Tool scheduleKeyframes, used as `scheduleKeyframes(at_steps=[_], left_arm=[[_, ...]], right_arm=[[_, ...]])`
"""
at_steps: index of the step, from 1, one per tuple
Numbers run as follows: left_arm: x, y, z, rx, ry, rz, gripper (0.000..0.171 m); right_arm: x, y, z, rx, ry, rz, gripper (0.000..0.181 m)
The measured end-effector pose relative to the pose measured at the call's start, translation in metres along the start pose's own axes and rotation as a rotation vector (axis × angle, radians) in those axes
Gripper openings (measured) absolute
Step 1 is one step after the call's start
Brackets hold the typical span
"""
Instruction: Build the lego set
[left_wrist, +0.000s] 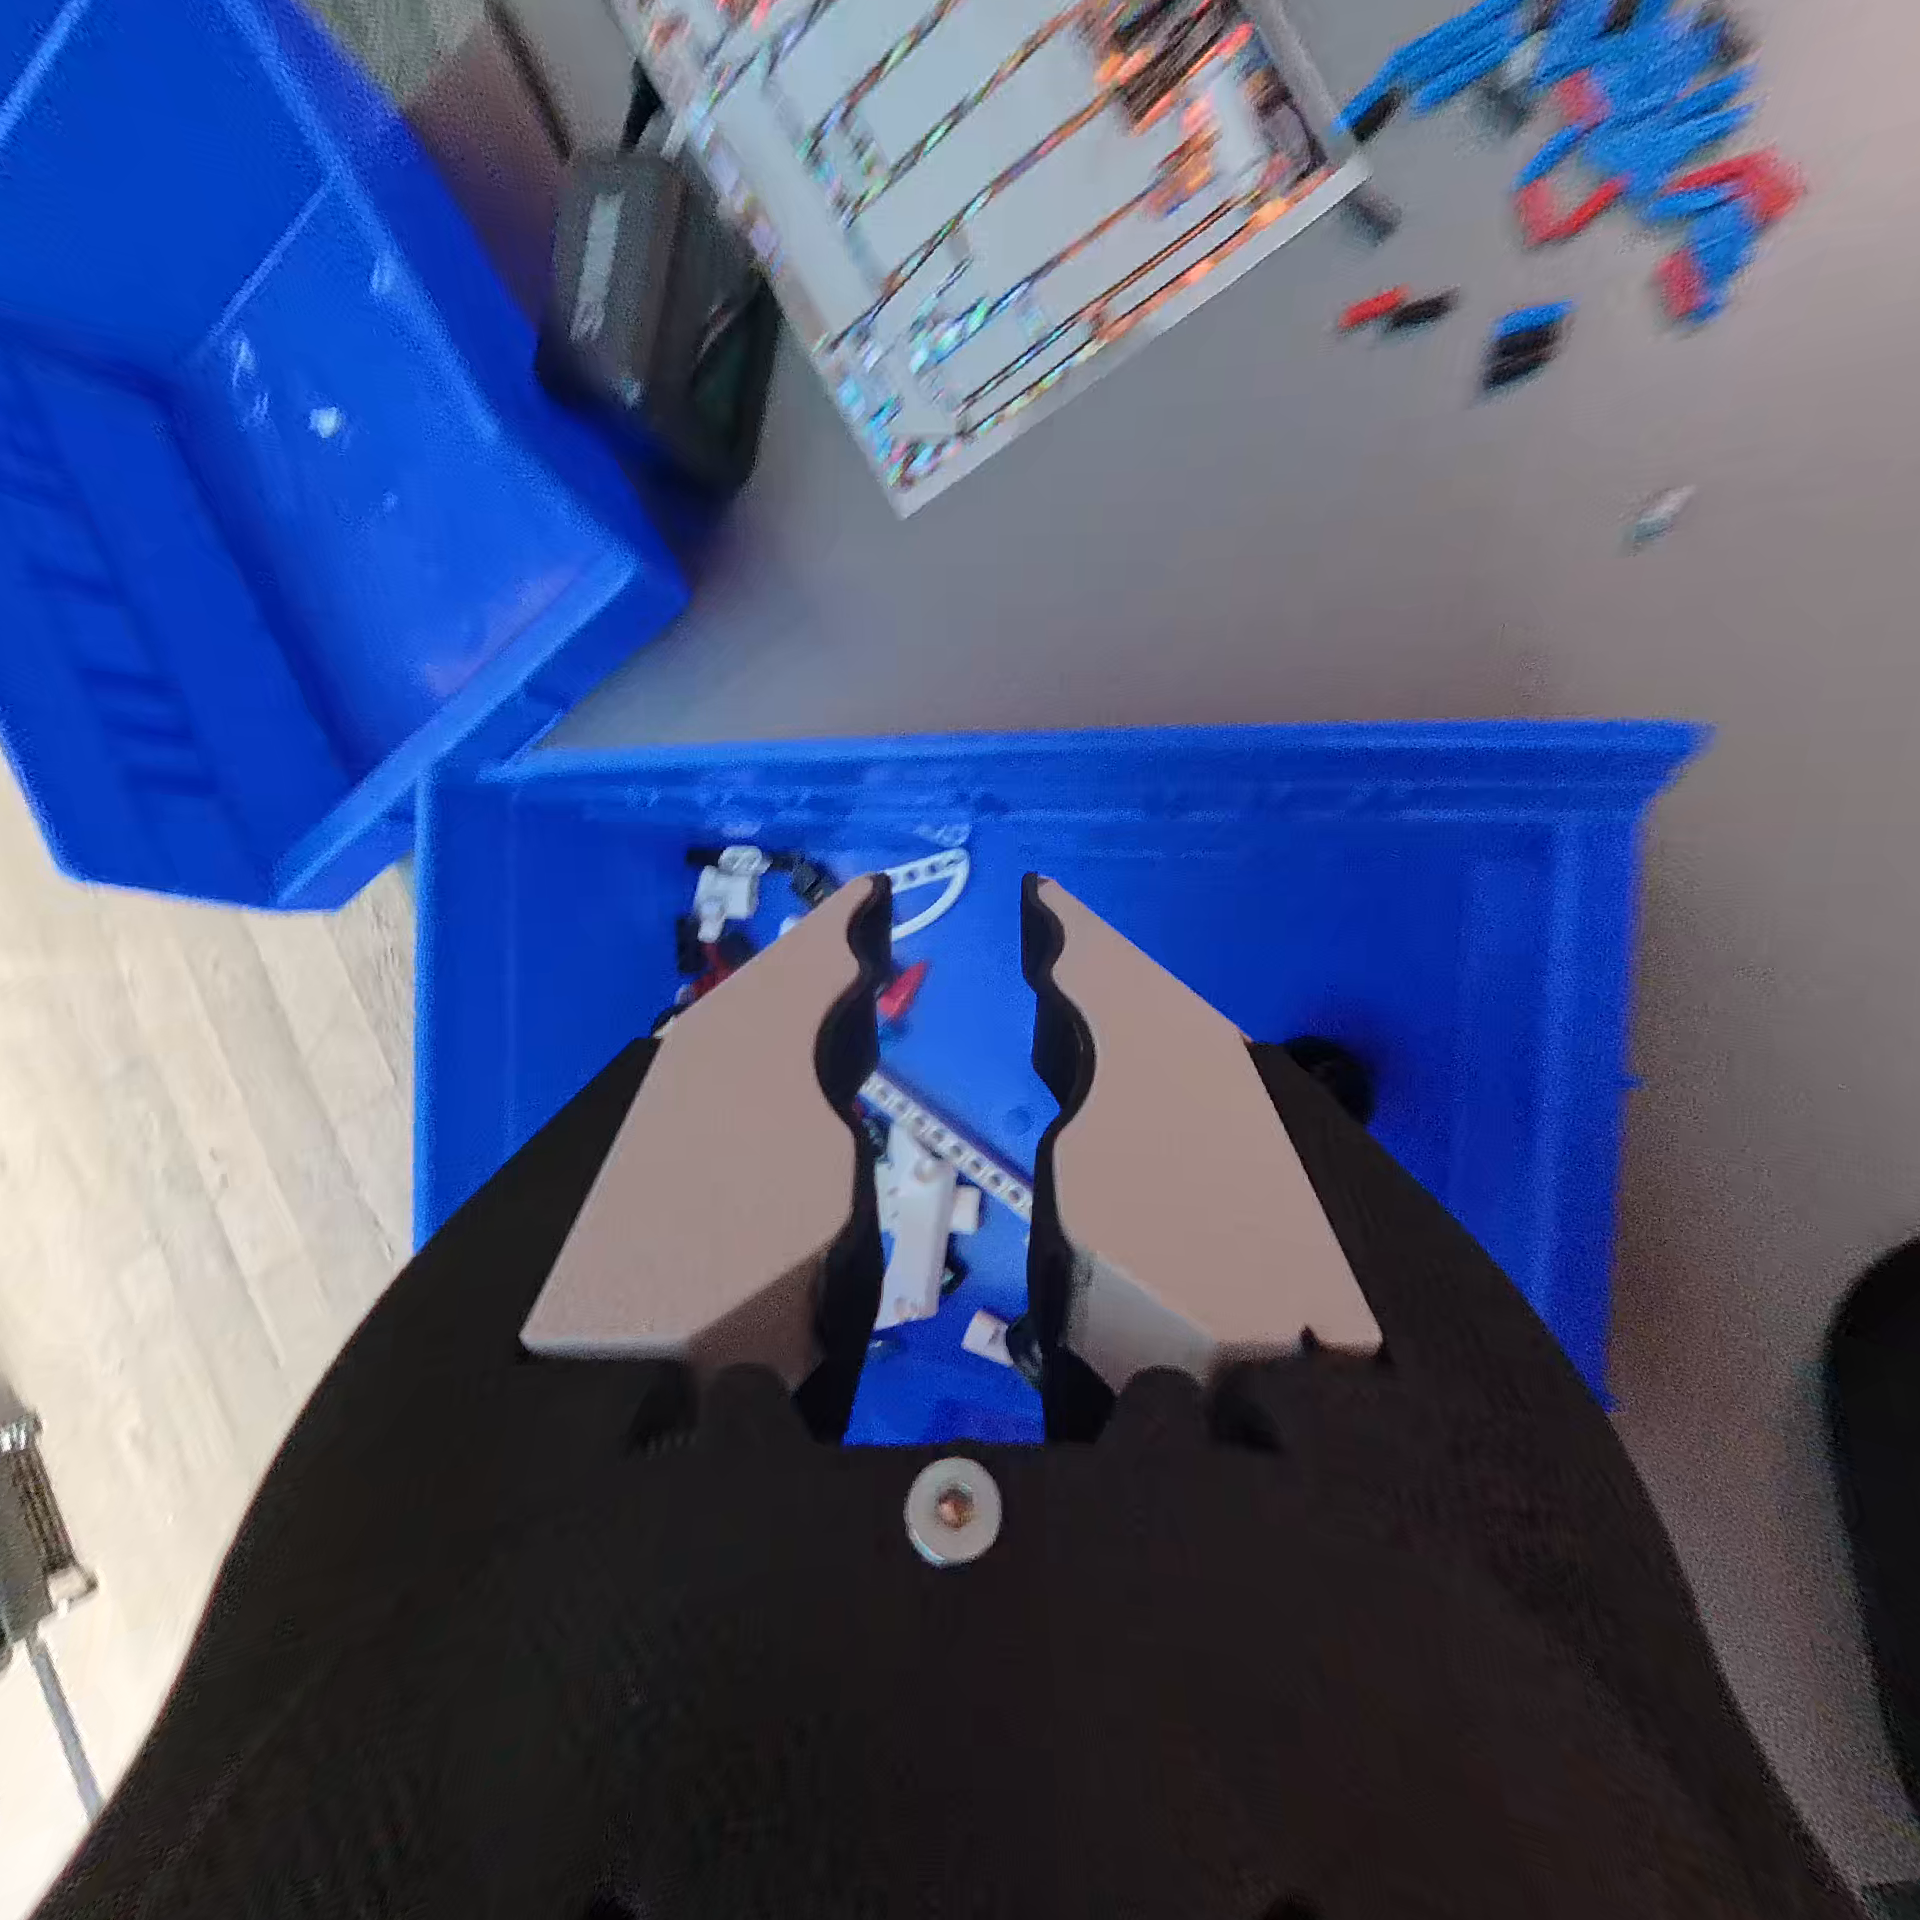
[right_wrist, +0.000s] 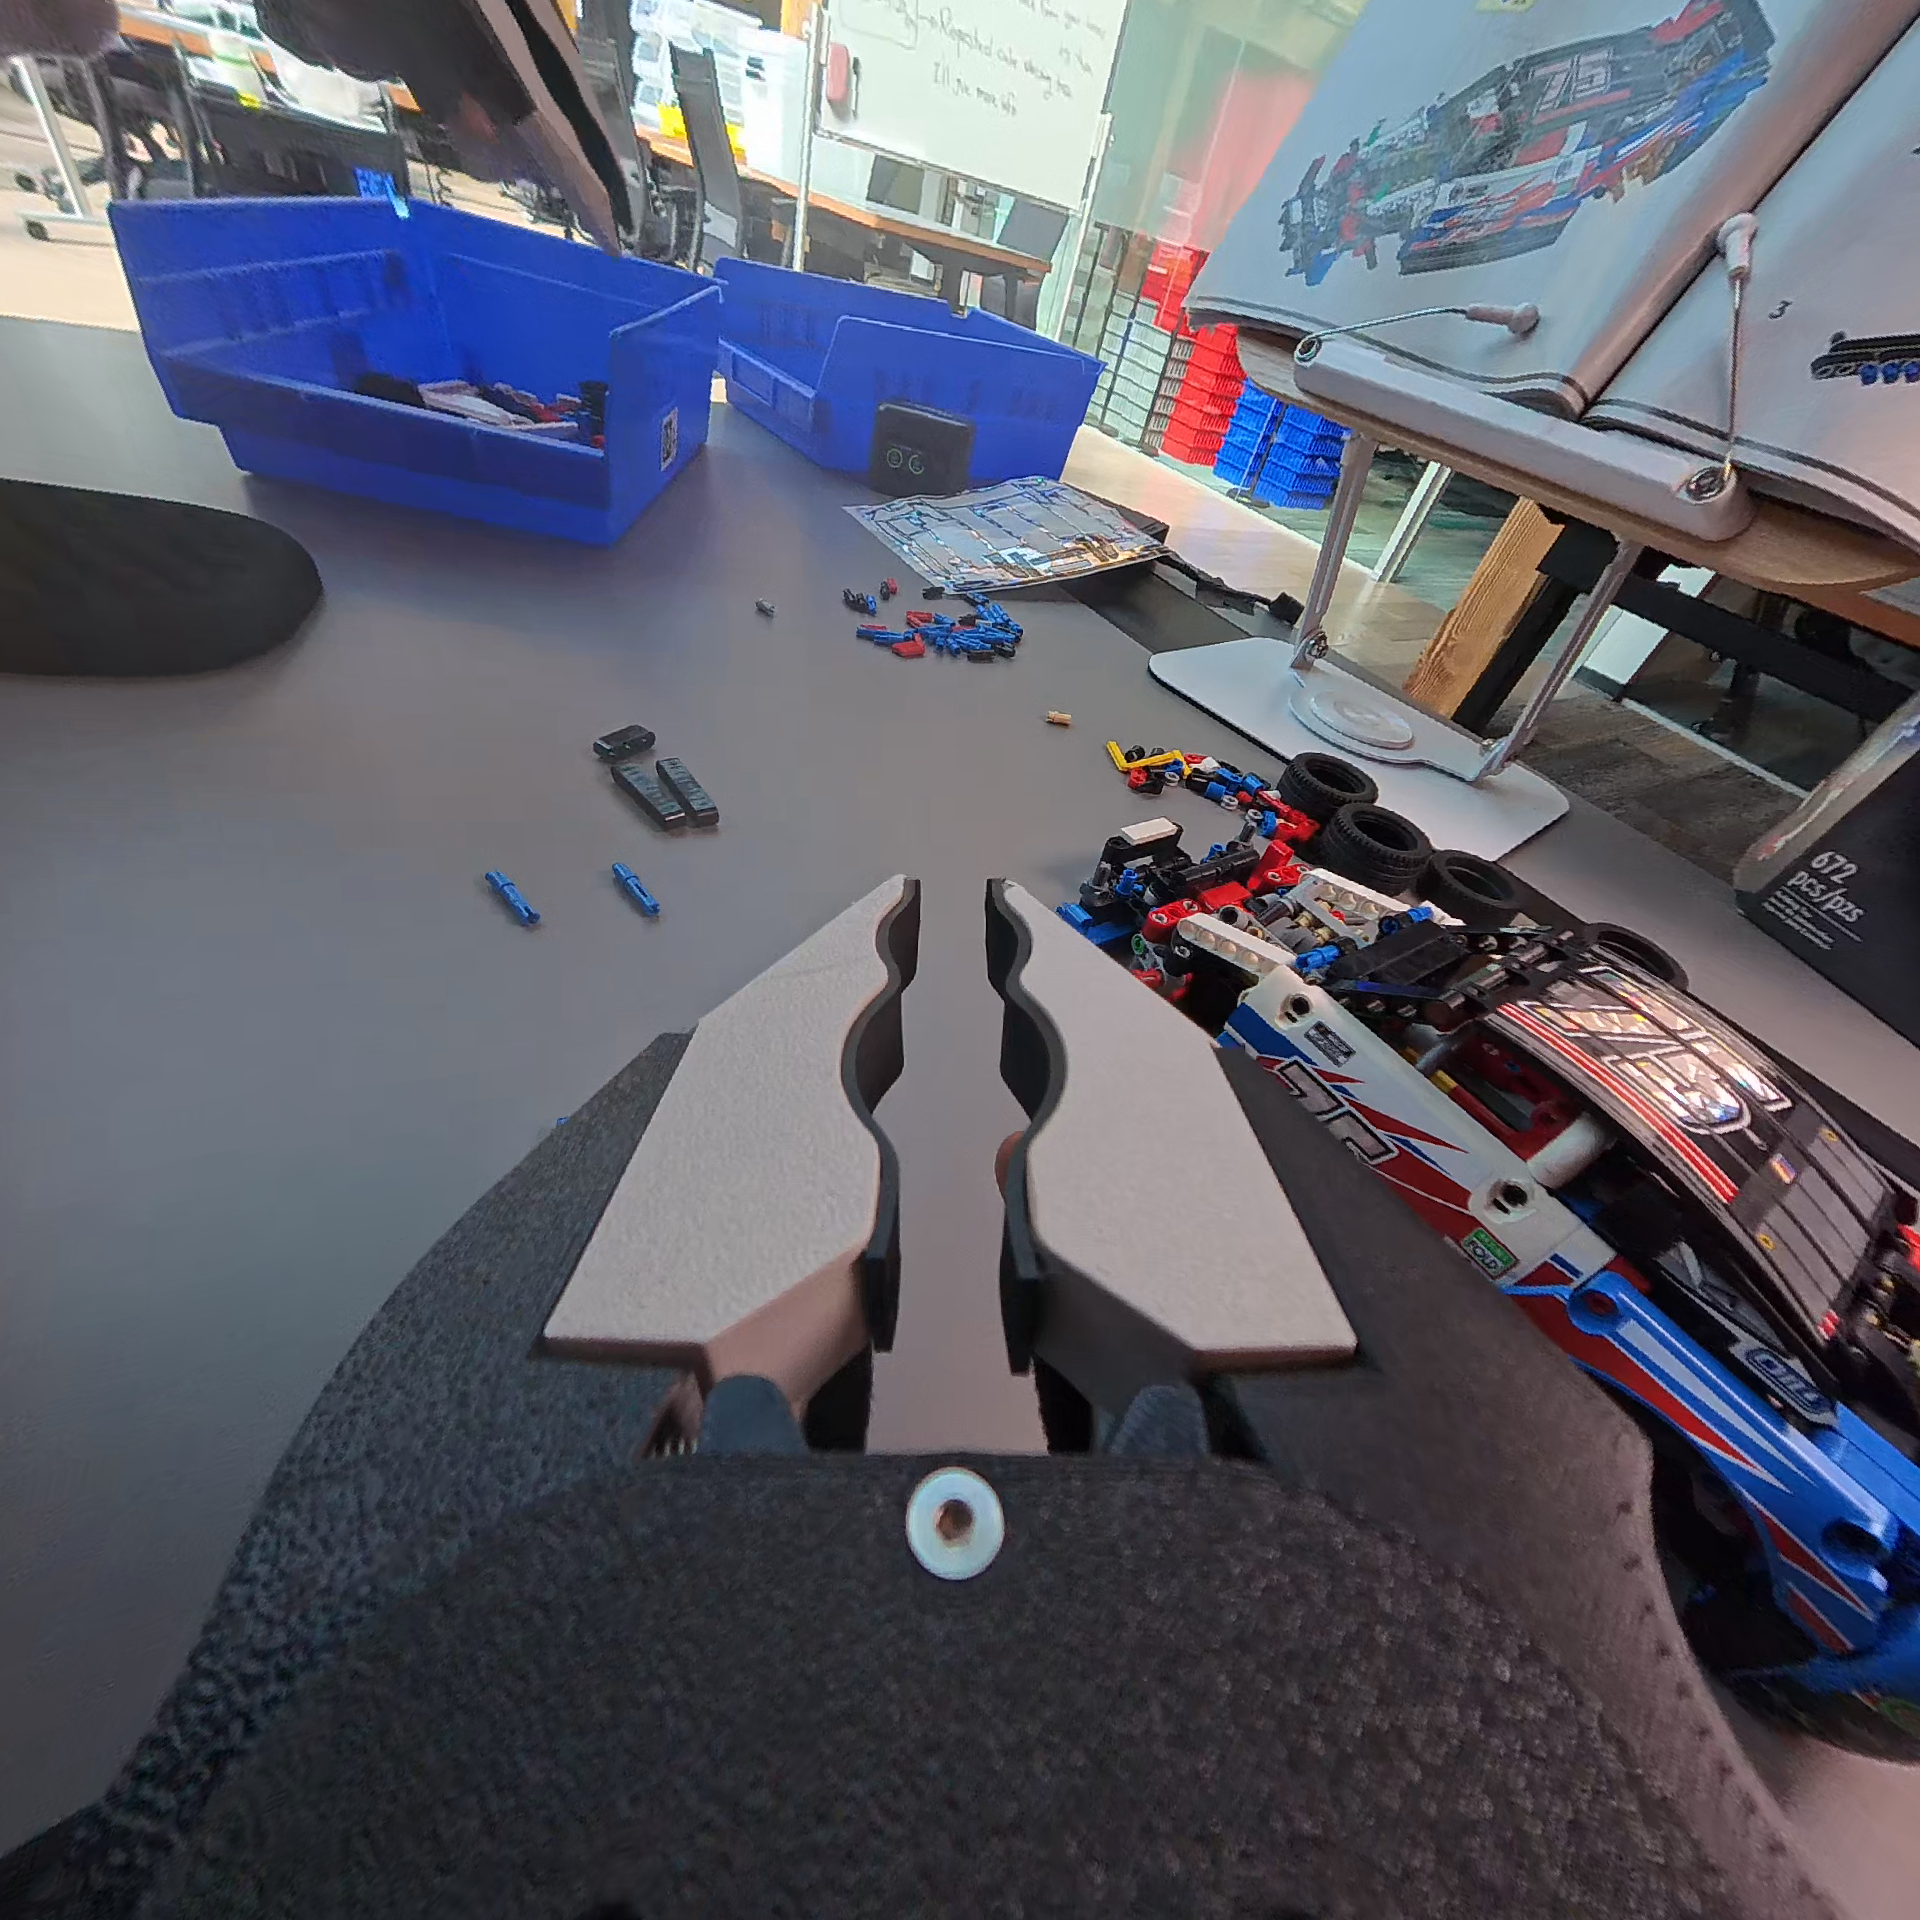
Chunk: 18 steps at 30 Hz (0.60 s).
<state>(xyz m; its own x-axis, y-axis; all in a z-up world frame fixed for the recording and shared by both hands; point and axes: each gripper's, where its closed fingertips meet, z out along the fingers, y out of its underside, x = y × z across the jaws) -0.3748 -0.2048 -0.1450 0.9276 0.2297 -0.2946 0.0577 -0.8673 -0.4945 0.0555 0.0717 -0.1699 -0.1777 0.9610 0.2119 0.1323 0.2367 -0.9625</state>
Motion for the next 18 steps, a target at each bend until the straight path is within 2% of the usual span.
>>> scheduleKeyframes(at_steps=[3, 6, 9, 18], left_arm=[[-0.041, 0.049, 0.033, -0.153, 0.015, -0.169, 0.022], [-0.06, 0.072, 0.062, -0.208, 0.014, -0.237, 0.019], [-0.077, 0.084, 0.081, -0.24, -0.044, -0.258, 0.017], [-0.084, 0.093, 0.113, -0.292, -0.075, -0.278, 0.013]], right_arm=[[-0.002, 0.002, 0.002, -0.011, -0.005, -0.003, 0.01], [-0.002, 0.005, 0.003, -0.022, 0.0, -0.004, 0.01], [-0.001, 0.006, 0.004, -0.029, 0.012, -0.002, 0.01], [0.0, 0.012, 0.006, -0.046, 0.01, 0.008, 0.01]])
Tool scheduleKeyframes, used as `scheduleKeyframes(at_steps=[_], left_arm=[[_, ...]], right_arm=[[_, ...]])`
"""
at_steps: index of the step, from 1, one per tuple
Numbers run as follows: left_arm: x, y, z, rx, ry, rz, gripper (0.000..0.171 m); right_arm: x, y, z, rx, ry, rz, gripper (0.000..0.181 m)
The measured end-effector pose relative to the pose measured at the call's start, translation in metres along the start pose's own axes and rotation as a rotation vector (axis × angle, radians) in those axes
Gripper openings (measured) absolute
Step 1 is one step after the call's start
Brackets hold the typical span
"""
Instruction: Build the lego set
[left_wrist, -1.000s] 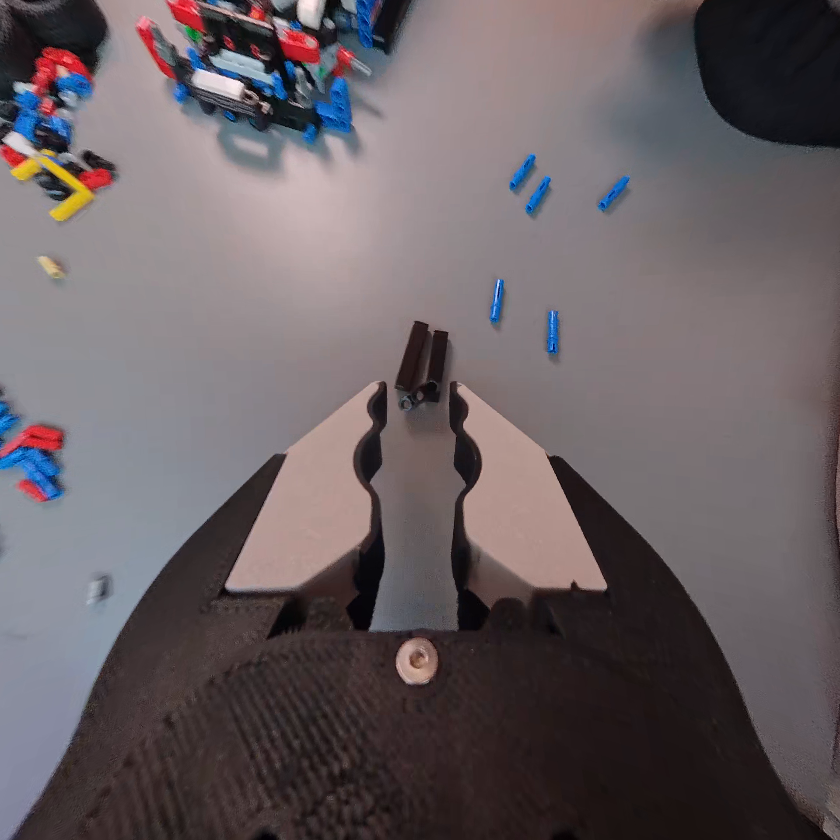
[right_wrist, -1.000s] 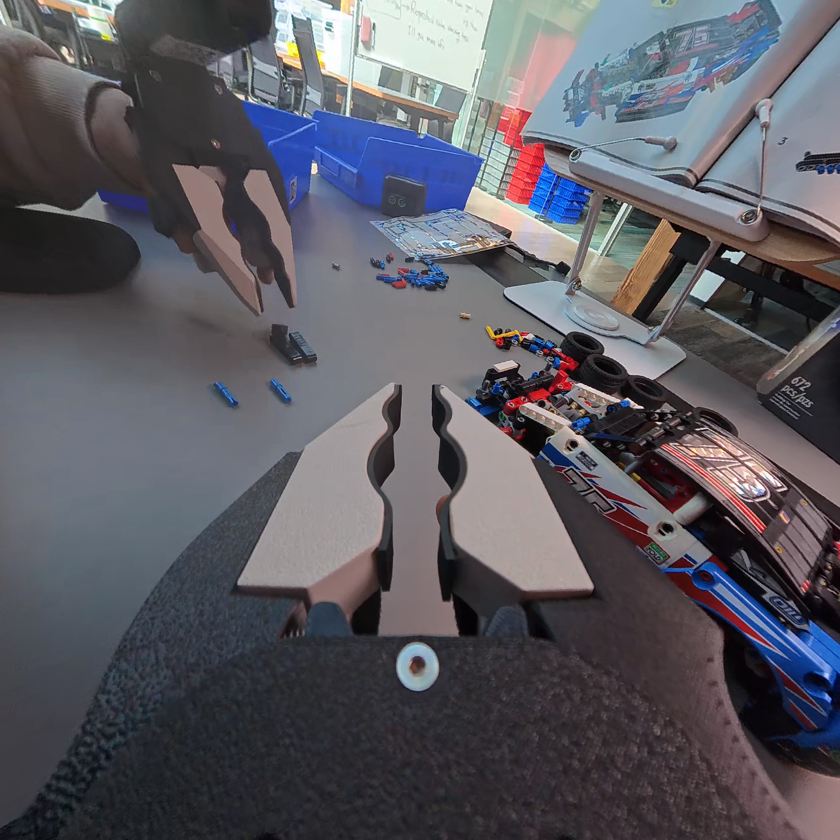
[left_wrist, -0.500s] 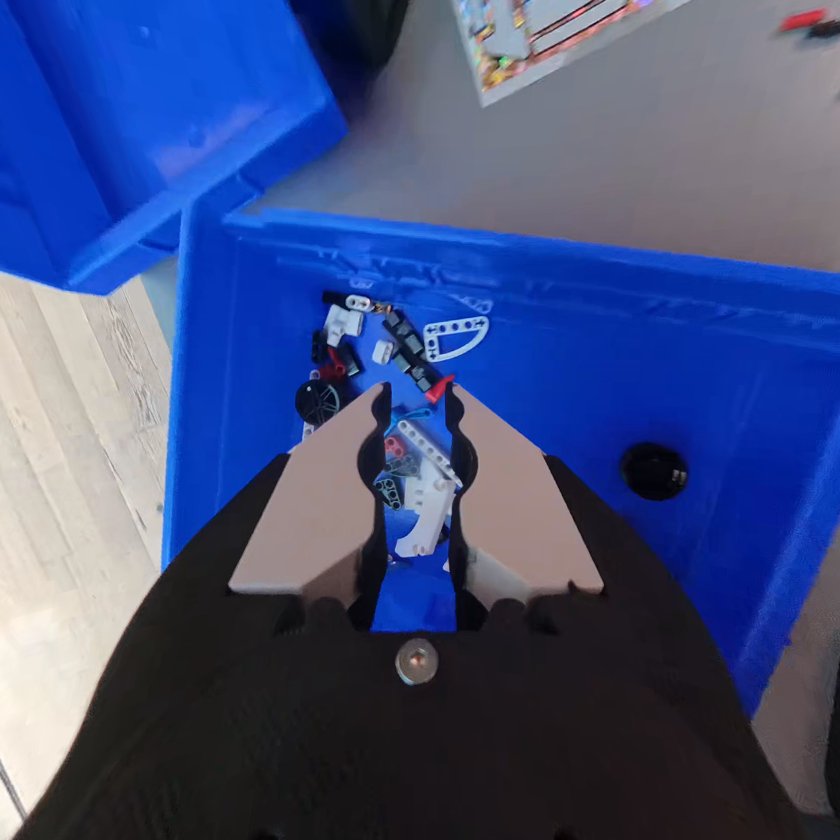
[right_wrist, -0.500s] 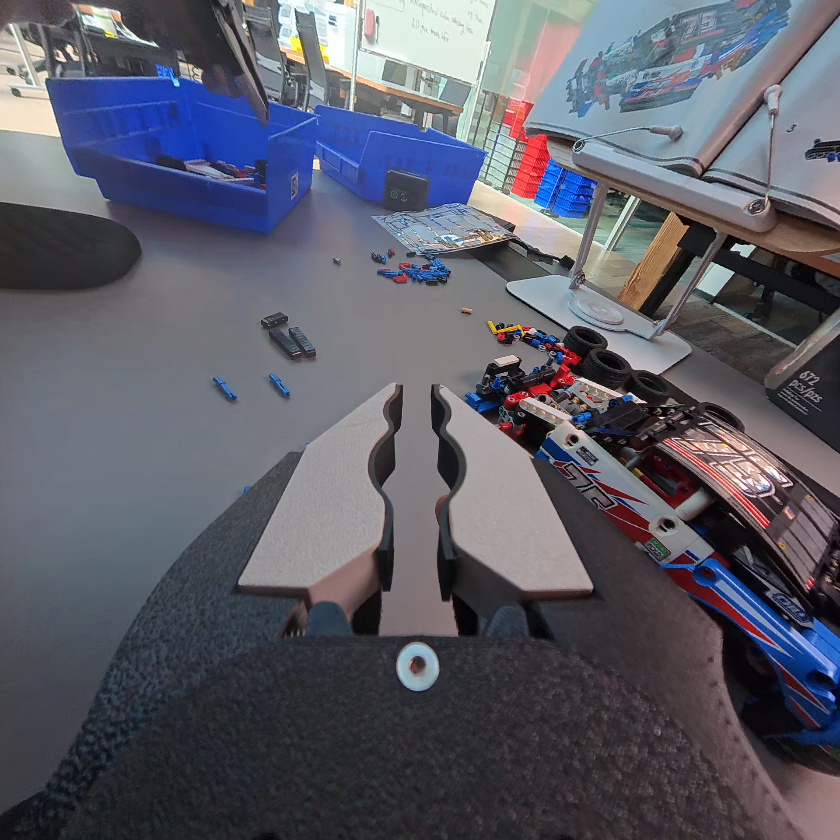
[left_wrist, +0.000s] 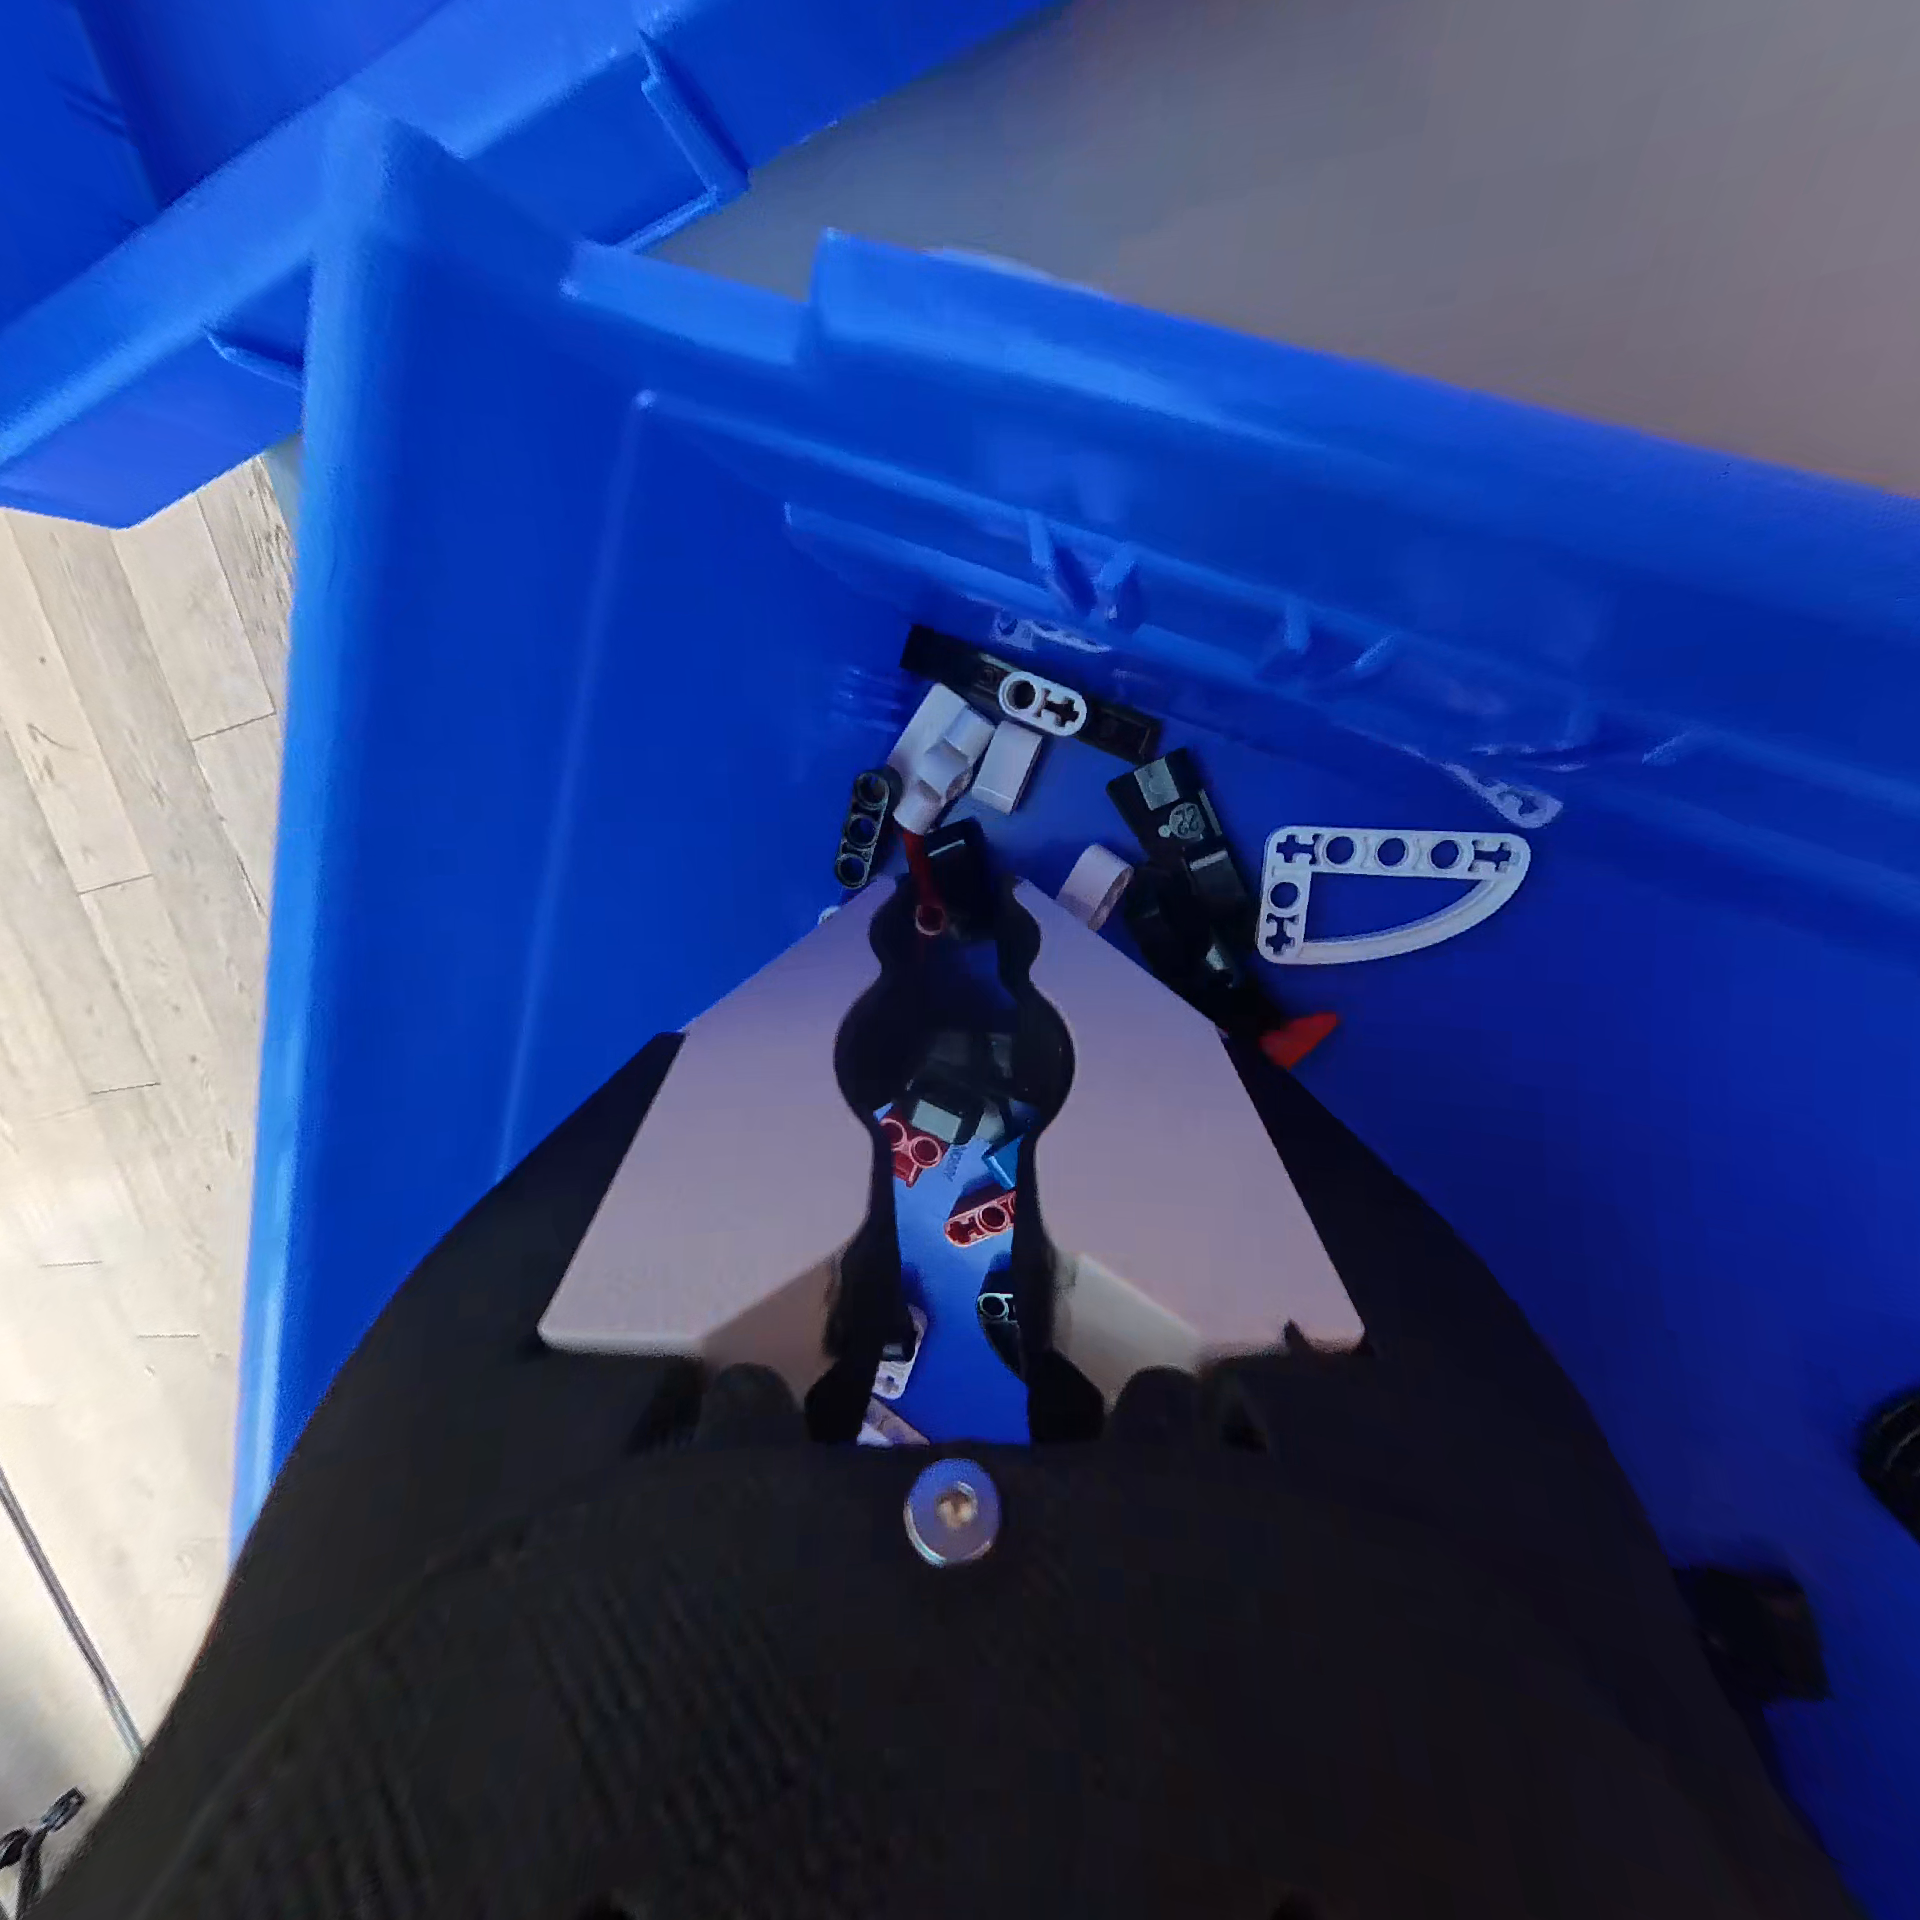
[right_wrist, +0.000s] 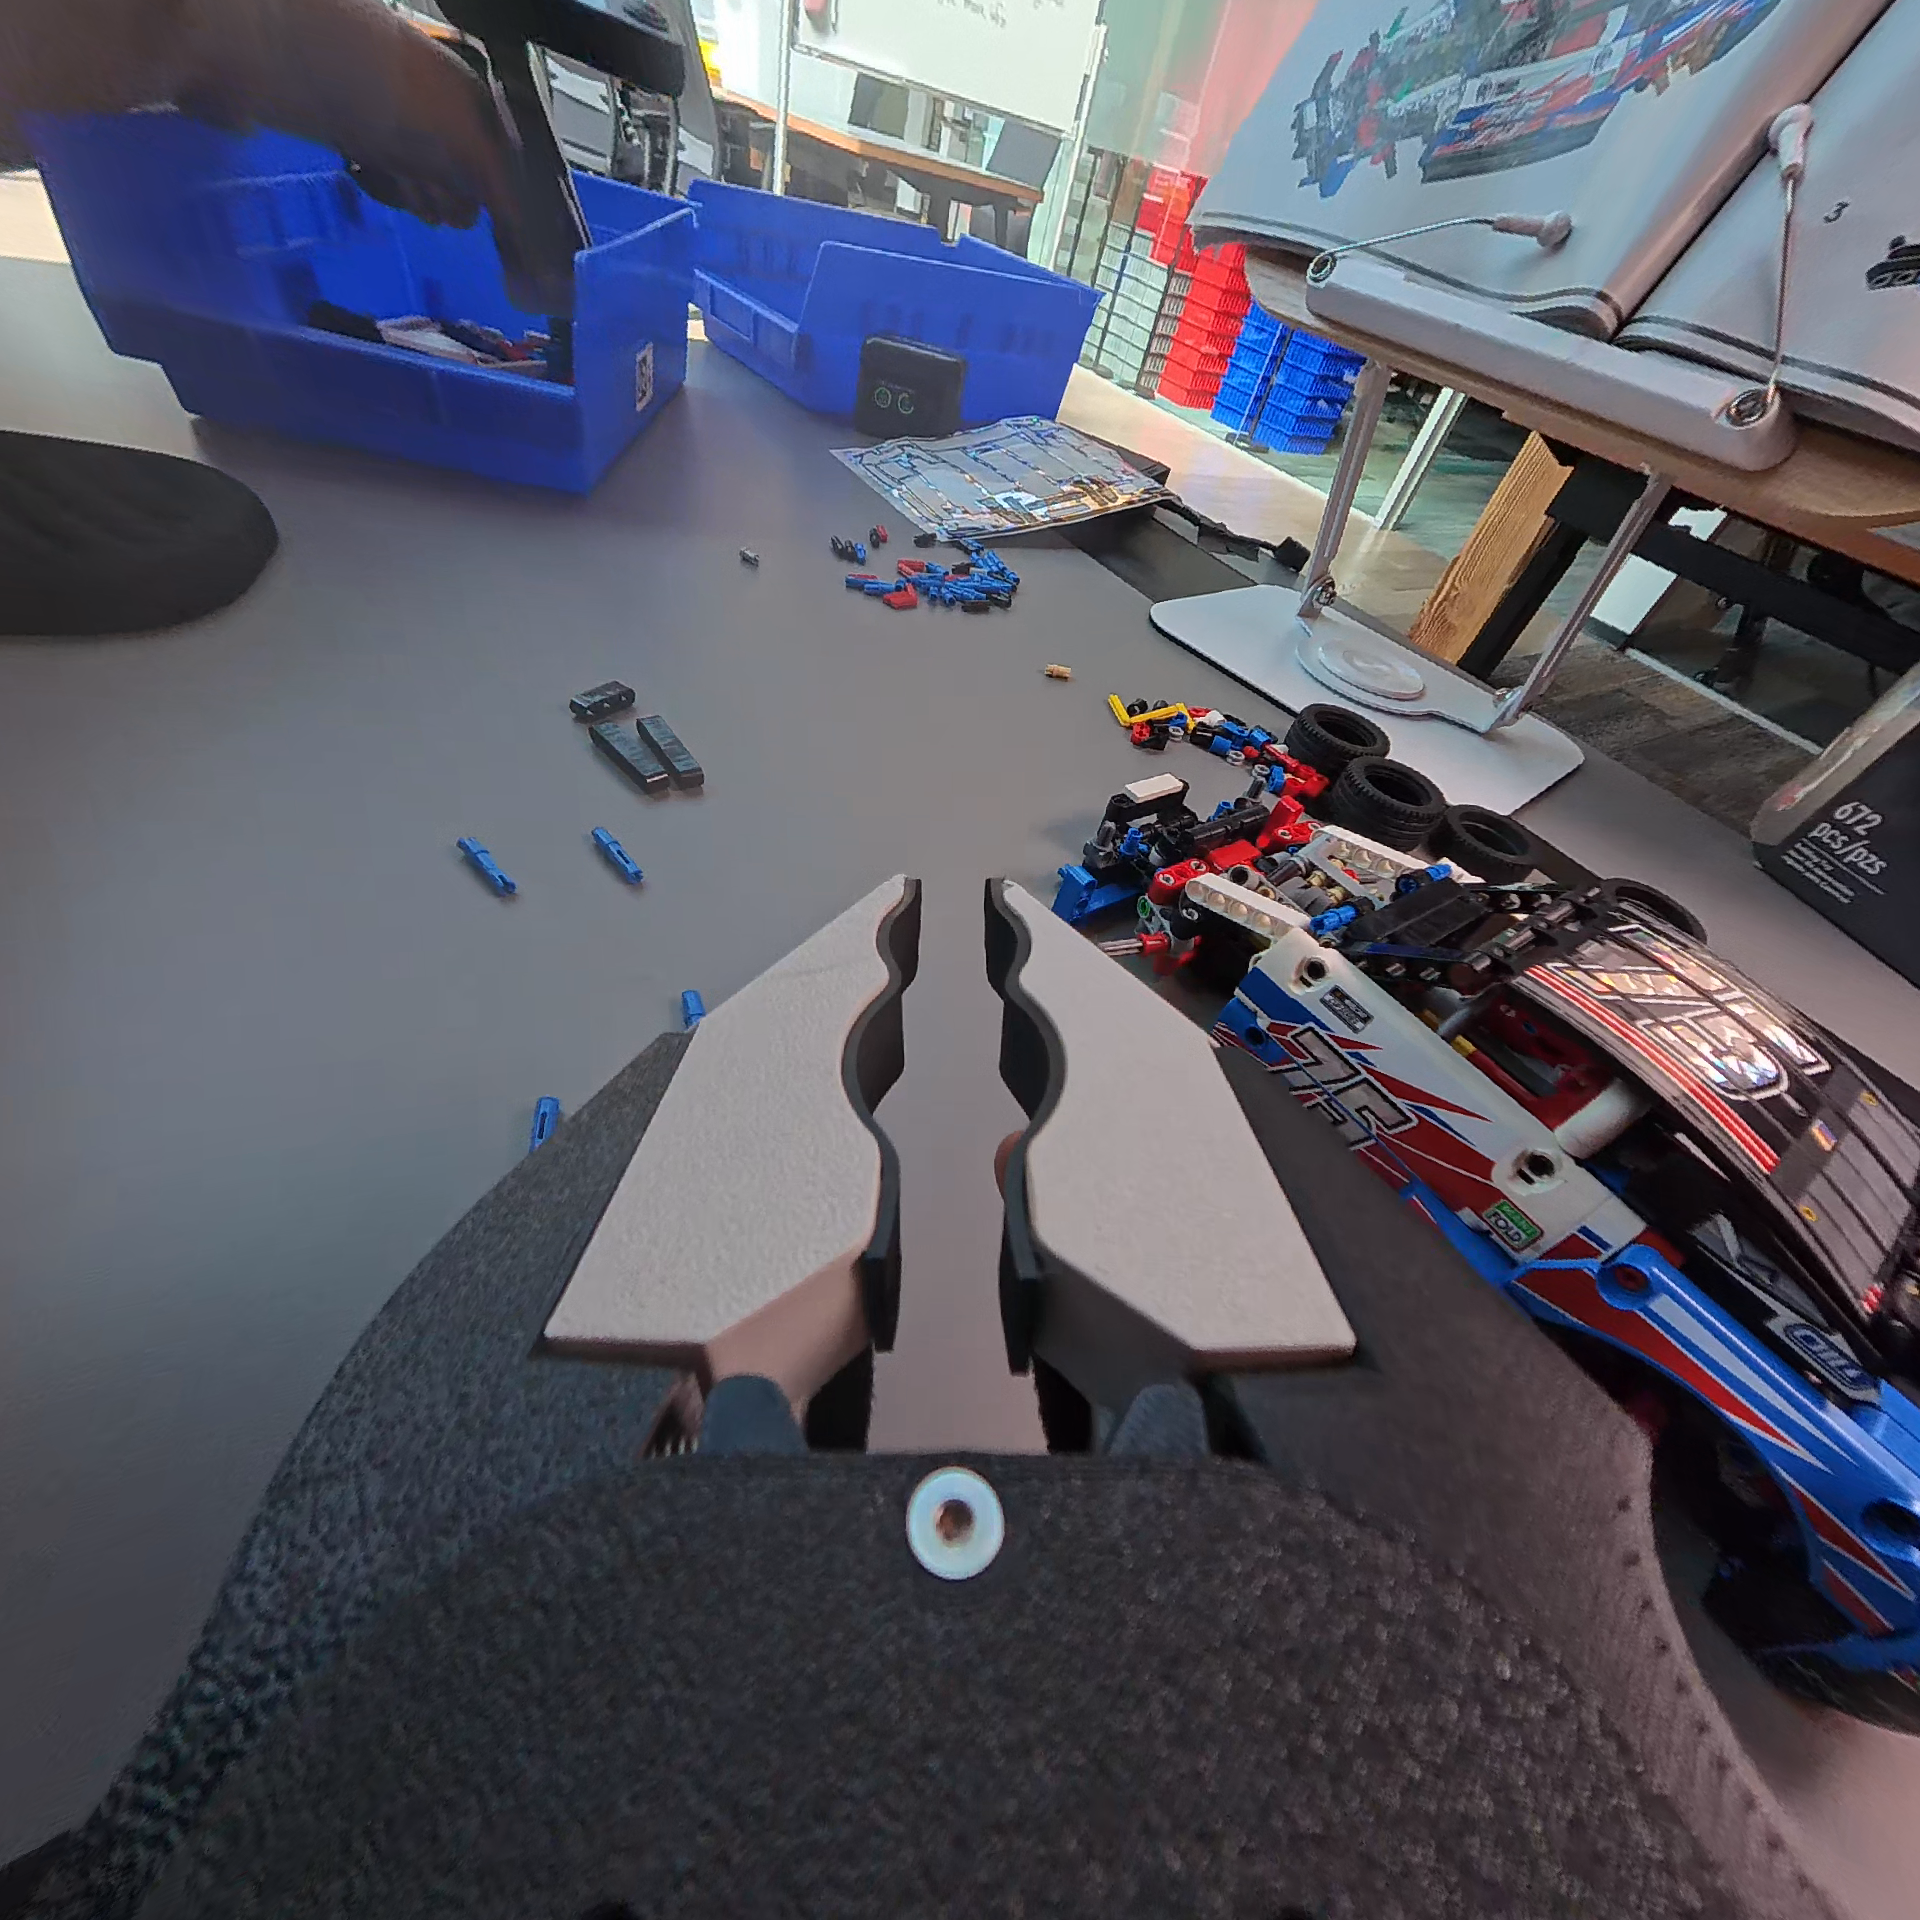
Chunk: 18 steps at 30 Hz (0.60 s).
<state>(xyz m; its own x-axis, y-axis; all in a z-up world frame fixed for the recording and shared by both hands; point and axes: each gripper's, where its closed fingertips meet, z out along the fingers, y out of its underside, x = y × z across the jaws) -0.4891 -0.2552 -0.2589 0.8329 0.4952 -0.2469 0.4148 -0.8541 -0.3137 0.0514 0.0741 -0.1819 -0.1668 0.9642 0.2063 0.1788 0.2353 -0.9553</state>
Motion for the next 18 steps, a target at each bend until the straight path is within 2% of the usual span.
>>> scheduleKeyframes(at_steps=[12, 18], left_arm=[[0.007, 0.004, -0.003, -0.002, 0.13, -0.092, 0.012], [0.009, 0.001, -0.021, 0.066, 0.202, -0.119, 0.006]], right_arm=[[0.002, 0.001, -0.001, -0.002, -0.002, 0.006, 0.01], [0.002, 0.001, -0.001, -0.001, -0.003, 0.006, 0.01]])
